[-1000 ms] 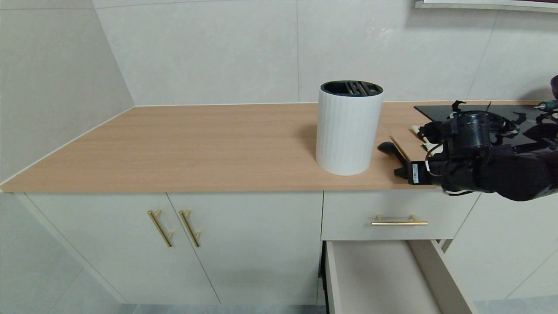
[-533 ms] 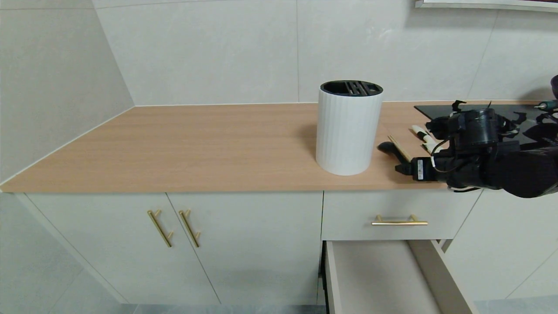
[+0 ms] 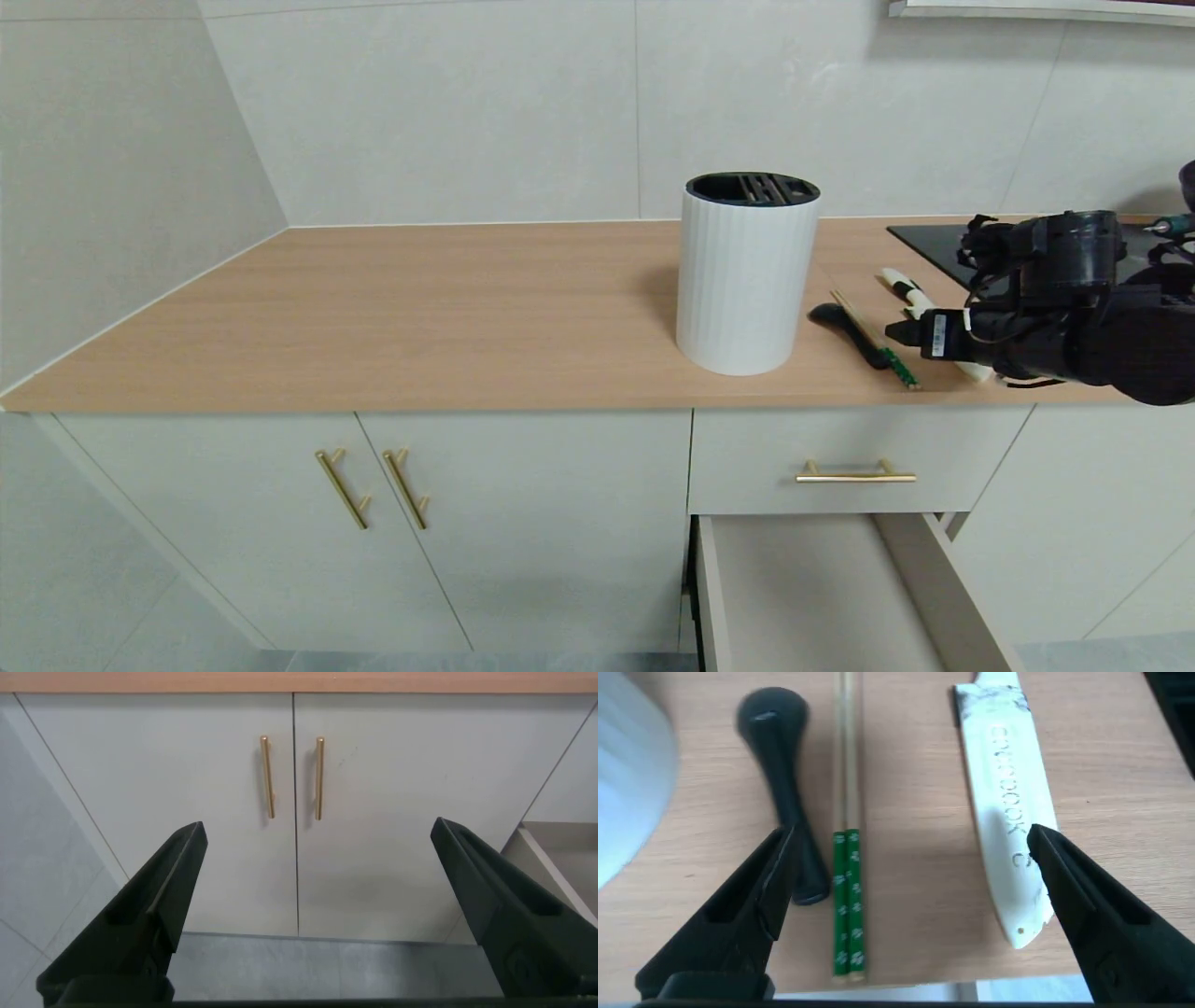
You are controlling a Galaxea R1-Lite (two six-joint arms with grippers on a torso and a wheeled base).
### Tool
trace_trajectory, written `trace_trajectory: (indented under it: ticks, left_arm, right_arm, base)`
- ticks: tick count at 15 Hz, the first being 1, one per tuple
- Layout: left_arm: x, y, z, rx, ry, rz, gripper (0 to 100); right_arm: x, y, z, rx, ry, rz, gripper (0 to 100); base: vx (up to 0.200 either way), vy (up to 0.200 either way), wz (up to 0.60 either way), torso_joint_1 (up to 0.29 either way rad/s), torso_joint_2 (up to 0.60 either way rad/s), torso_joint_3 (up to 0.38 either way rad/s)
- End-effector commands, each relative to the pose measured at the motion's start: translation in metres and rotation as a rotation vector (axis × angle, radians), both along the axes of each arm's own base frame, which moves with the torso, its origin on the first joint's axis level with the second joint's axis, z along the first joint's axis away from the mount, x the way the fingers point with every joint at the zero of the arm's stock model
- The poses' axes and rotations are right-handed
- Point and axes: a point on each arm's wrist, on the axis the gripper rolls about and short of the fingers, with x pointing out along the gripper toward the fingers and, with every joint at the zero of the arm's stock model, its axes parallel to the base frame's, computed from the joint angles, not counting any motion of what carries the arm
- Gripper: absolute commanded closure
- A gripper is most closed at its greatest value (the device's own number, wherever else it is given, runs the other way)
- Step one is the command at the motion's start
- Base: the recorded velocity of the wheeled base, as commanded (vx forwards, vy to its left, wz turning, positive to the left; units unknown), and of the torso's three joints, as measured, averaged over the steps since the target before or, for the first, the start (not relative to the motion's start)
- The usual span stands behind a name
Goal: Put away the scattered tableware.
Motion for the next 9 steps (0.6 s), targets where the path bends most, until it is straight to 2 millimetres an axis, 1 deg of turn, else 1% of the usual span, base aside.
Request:
trace_trajectory:
  ticks: [1, 3, 5, 9]
  left_arm:
    - [0.000, 0.000, 0.000, 0.000, 0.001, 0.002, 0]
    - [0.000, 0.000, 0.000, 0.000, 0.001, 0.002, 0]
    - [0.000, 0.000, 0.000, 0.000, 0.001, 0.000, 0]
    - [0.000, 0.000, 0.000, 0.000, 0.001, 0.002, 0]
  right_arm:
    - [0.007, 0.002, -0.013, -0.007, 0.029, -0.002, 0]
    - [0.013, 0.008, -0.024, -0.021, 0.045, -0.008, 0]
    - [0.015, 0.010, -0.028, -0.028, 0.046, -0.014, 0]
    - [0.014, 0.014, -0.029, -0.028, 0.050, -0.003, 0]
  base:
    - [0.000, 0.000, 0.00, 0.000, 0.00, 0.000]
    - [0.000, 0.000, 0.00, 0.000, 0.00, 0.000]
    - [0.000, 0.000, 0.00, 0.000, 0.00, 0.000]
    - [0.000, 0.000, 0.00, 0.000, 0.00, 0.000]
